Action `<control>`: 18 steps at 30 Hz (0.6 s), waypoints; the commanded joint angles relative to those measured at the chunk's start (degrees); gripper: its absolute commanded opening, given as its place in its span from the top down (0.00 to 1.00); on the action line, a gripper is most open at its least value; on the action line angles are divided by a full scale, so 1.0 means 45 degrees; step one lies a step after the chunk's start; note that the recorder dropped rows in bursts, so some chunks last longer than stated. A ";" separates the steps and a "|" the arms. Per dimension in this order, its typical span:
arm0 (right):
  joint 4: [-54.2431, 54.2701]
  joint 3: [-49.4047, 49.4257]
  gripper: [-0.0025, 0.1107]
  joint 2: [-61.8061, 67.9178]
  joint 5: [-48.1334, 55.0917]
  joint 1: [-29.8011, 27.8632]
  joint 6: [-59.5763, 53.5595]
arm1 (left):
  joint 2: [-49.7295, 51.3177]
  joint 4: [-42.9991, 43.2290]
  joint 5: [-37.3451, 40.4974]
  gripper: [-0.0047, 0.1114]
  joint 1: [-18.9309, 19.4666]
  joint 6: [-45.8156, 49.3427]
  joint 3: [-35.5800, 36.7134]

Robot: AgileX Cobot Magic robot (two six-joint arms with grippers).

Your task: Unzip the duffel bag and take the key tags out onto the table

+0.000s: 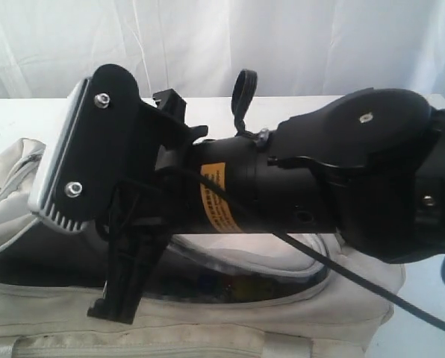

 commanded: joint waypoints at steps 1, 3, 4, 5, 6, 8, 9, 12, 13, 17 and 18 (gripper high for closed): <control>0.0091 -0.0068 0.98 0.0135 0.1492 0.0026 0.0269 | -0.0116 -0.0174 0.0335 0.40 -0.0014 -0.0121 0.0078; 0.0091 -0.0158 0.98 0.0152 0.2028 0.0026 0.0269 | -0.0116 -0.0174 0.0239 0.40 -0.0014 -0.0121 0.0078; 0.0091 -0.0224 0.98 0.0152 0.2174 0.0002 0.0269 | -0.0116 -0.0154 0.0216 0.40 -0.0014 -0.0121 0.0078; 0.0091 -0.0323 0.98 0.0163 0.2368 0.0002 0.0269 | -0.0116 -0.0131 0.0218 0.40 -0.0014 -0.0121 0.0078; 0.0091 -0.0436 0.98 0.0163 0.2578 0.0002 0.0269 | -0.0116 -0.0119 0.0218 0.40 -0.0014 -0.0121 0.0078; 0.0002 -0.0745 0.98 0.0163 0.3163 0.0002 0.0245 | -0.0116 -0.0119 0.0218 0.40 -0.0014 -0.0121 0.0078; 0.0002 -0.0883 0.98 0.0183 0.3445 0.0002 0.0243 | -0.0116 -0.0119 0.0218 0.40 -0.0014 -0.0121 0.0078; -0.0461 -0.1450 0.98 0.0464 0.4139 -0.0161 0.0212 | -0.0116 -0.0119 0.0218 0.40 -0.0014 -0.0121 0.0078; -0.0498 -0.1633 0.98 0.0634 0.4082 -0.0275 0.0212 | -0.0116 -0.0119 0.0218 0.40 -0.0014 -0.0121 0.0078; -0.0498 -0.2316 0.98 0.1484 0.4144 -0.0746 0.0212 | -0.0116 -0.0122 0.0188 0.40 -0.0014 -0.0121 0.0078; -0.0498 -0.2492 0.98 0.1708 0.4248 -0.0871 0.0212 | -0.0116 -0.0094 0.0126 0.40 -0.0014 -0.0121 0.0078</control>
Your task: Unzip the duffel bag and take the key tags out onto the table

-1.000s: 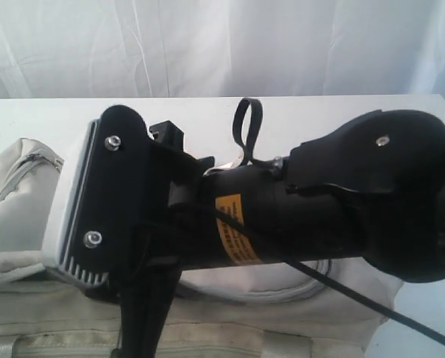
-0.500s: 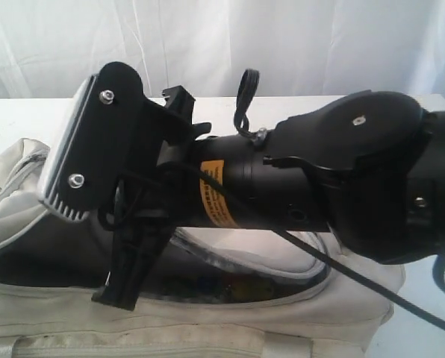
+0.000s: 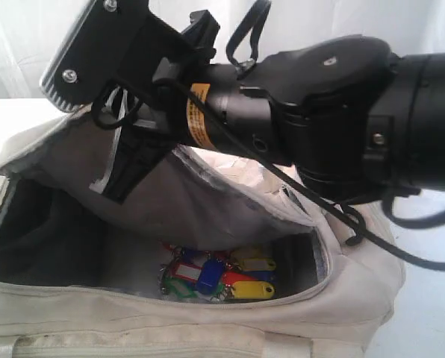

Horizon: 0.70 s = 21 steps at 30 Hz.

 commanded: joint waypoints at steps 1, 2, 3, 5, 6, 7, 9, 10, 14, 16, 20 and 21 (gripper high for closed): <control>-0.0117 -0.0829 0.98 0.0984 0.0535 -0.0581 0.0018 | -0.0116 -0.0068 0.0034 0.40 -0.0014 -0.0121 0.0078; -0.0117 -0.0994 0.98 0.1154 0.0647 -0.0649 0.0018 | -0.0116 -0.0010 -0.0083 0.40 -0.0014 -0.0121 0.0078; -0.0117 -0.1186 0.98 0.1369 0.0829 -0.0772 0.0018 | -0.0116 0.0119 -0.0404 0.40 -0.0014 -0.0121 0.0078; -0.0117 -0.1518 0.98 0.1734 0.1055 -0.1019 -0.0032 | -0.0116 0.0139 -0.1015 0.40 -0.0014 -0.0121 0.0078; -0.0117 -0.1723 0.98 0.1912 0.1055 -0.1151 -0.0059 | -0.0116 0.0139 -0.1527 0.40 -0.0014 -0.0121 0.0078; -0.0117 -0.1927 0.98 0.2091 0.1031 -0.1286 -0.0092 | -0.0116 0.0139 -0.1833 0.40 -0.0014 -0.0121 0.0078; -0.0117 -0.2377 0.98 0.2449 0.0966 -0.1522 -0.0231 | -0.0088 0.0139 -0.2370 0.40 -0.0014 -0.0121 0.0078; -0.0117 -0.2605 0.98 0.2662 0.0914 -0.1657 -0.0292 | -0.0087 0.0139 -0.2434 0.40 -0.0014 -0.0161 0.0078; -0.0117 -0.3480 0.98 0.3543 0.0801 -0.2188 -0.0290 | -0.0064 0.0139 -0.2461 0.40 -0.0014 -0.0161 0.0078; -0.0117 -0.3864 0.98 0.4045 0.0770 -0.2469 -0.0290 | -0.0070 0.0139 -0.2528 0.40 -0.0014 -0.0161 0.0078; -0.0117 -0.4665 0.98 0.4946 0.0792 -0.3020 -0.0290 | -0.0070 0.0108 -0.2557 0.40 -0.0014 -0.0161 0.0078; -0.0117 -0.4805 0.98 0.5120 0.0792 -0.3126 -0.0290 | -0.0070 0.0108 -0.2557 0.40 -0.0014 -0.0161 0.0078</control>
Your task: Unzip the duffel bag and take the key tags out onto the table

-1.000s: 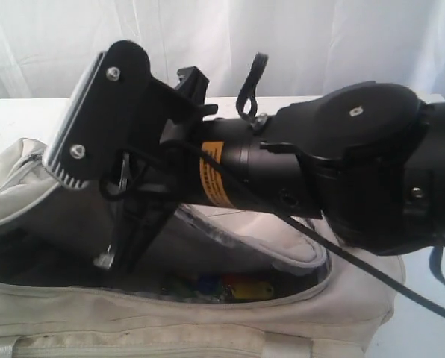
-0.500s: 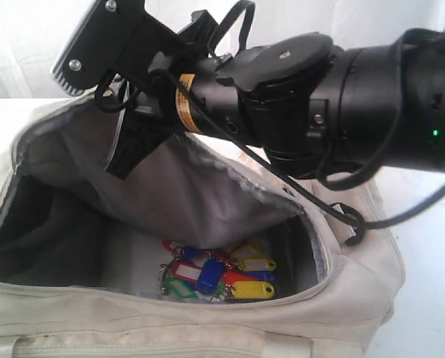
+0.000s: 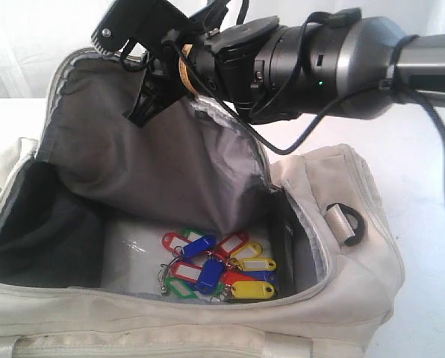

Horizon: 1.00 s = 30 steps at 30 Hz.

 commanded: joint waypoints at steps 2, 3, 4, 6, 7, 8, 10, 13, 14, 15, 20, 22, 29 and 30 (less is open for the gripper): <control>-0.0058 -0.0933 0.98 0.1101 0.0103 -0.0814 -0.0043 | -0.0070 -0.0150 0.0155 0.40 -0.0014 -0.0108 0.0078; -0.0058 -0.1004 0.98 0.1240 0.0102 -0.0929 -0.0016 | -0.0070 -0.0150 0.0191 0.40 -0.0014 -0.0108 0.0078; -0.0058 -0.1041 0.98 0.1425 0.0157 -0.1095 0.0011 | -0.0070 -0.0150 0.0222 0.40 -0.0014 -0.0108 0.0078; -0.0058 -0.1072 0.97 0.1596 0.0276 -0.1347 0.0061 | -0.0070 -0.0117 0.0391 0.40 -0.0014 -0.0108 0.0078; -0.0058 -0.1072 0.95 0.1603 0.0374 -0.1493 0.0090 | -0.0070 -0.0092 0.0477 0.40 -0.0014 -0.0108 0.0078; -0.0058 -0.1072 0.93 0.1603 0.0456 -0.1654 0.0090 | -0.0070 -0.0064 0.0557 0.40 -0.0014 -0.0108 0.0078; 0.0411 -0.1072 0.83 0.1603 0.0374 -0.1982 0.0369 | -0.0070 -0.0062 0.0683 0.40 -0.0014 -0.0108 0.0078; 0.0545 -0.1072 0.61 0.1575 -0.0370 -0.2345 0.0813 | -0.0070 -0.0062 0.0655 0.40 -0.0014 -0.0084 0.0078; 0.0545 -0.1072 0.54 0.1575 -0.0599 -0.2441 0.1026 | -0.0070 -0.0062 0.0623 0.40 -0.0014 -0.0084 0.0078; 0.0545 -0.1072 0.47 0.1575 -0.0742 -0.2467 0.1344 | -0.0070 -0.0062 0.0623 0.40 -0.0014 -0.0084 0.0078; 0.0579 -0.1072 0.42 0.1046 -0.0839 -0.2467 0.2329 | -0.0070 -0.0088 0.0478 0.40 -0.0014 -0.0107 0.0078; 0.0579 -0.1072 0.43 0.0491 -0.0960 -0.2467 0.2329 | -0.0070 -0.0088 0.0380 0.40 -0.0014 -0.0107 0.0078; 0.1121 -0.0383 0.63 -0.1719 -0.4535 -0.2467 0.3599 | -0.0070 -0.0088 0.0031 0.40 -0.0014 -0.0082 0.0078; 0.0840 -0.0234 0.66 -0.1899 -0.5457 -0.2467 0.3732 | -0.0070 -0.0088 0.0004 0.40 -0.0014 -0.0082 0.0078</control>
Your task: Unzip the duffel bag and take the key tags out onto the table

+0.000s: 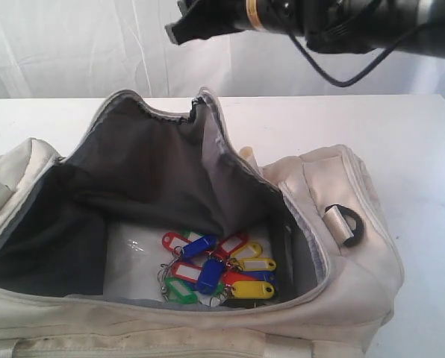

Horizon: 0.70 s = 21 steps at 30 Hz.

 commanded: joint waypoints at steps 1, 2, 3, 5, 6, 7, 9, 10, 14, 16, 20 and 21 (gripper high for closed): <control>-0.0957 0.0667 0.69 -0.1113 -0.3838 -0.0027 0.1244 | -0.0070 -0.0088 -0.0154 0.40 -0.0014 -0.0058 0.0078; -0.1244 0.0719 0.71 -0.1255 -0.4785 -0.0027 0.1771 | -0.0070 -0.0088 -0.0177 0.40 -0.0014 -0.0058 0.0078; -0.1244 0.0881 0.72 -0.1345 -0.5429 -0.0027 0.1957 | -0.0070 -0.0088 -0.0177 0.40 -0.0014 -0.0058 0.0078; -0.1244 0.1166 0.72 -0.1552 -0.6448 -0.0027 0.2501 | -0.0070 -0.0088 -0.0177 0.40 -0.0014 -0.0058 0.0078; -0.1244 0.1282 0.72 -0.1636 -0.6630 -0.0027 0.2774 | -0.0070 -0.0088 -0.0177 0.40 -0.0014 0.0000 0.0078; -0.1244 0.1414 0.72 -0.1660 -0.6752 -0.0027 0.3142 | -0.0070 -0.0160 -0.0177 0.40 -0.0014 0.0226 0.0078; -0.1244 0.1625 0.72 -0.1667 -0.7106 -0.0027 0.3672 | -0.0093 -0.0160 -0.0177 0.40 -0.0014 0.0410 0.0078; -0.1244 0.1786 0.72 -0.1667 -0.7295 -0.0027 0.3842 | -0.0119 -0.0160 -0.0177 0.40 -0.0014 0.0527 0.0078; -0.1244 0.2608 0.72 -0.1643 -0.8145 -0.0027 0.3861 | -0.0479 -0.0088 -0.0457 0.44 -0.0014 0.0726 0.0078; -0.1244 0.3003 0.71 -0.1643 -0.8500 -0.0027 0.3861 | -0.0879 -0.0088 -0.0769 0.48 -0.0014 0.0983 0.0078; -0.1244 0.3844 0.63 -0.1643 -0.8909 -0.0027 0.3098 | -0.2226 0.0003 -0.1331 0.70 -0.0014 0.1232 0.0078; -0.1244 0.3978 0.62 -0.1643 -0.9252 -0.0027 0.2443 | -0.2432 0.0003 -0.1305 0.72 -0.0014 0.1431 0.0078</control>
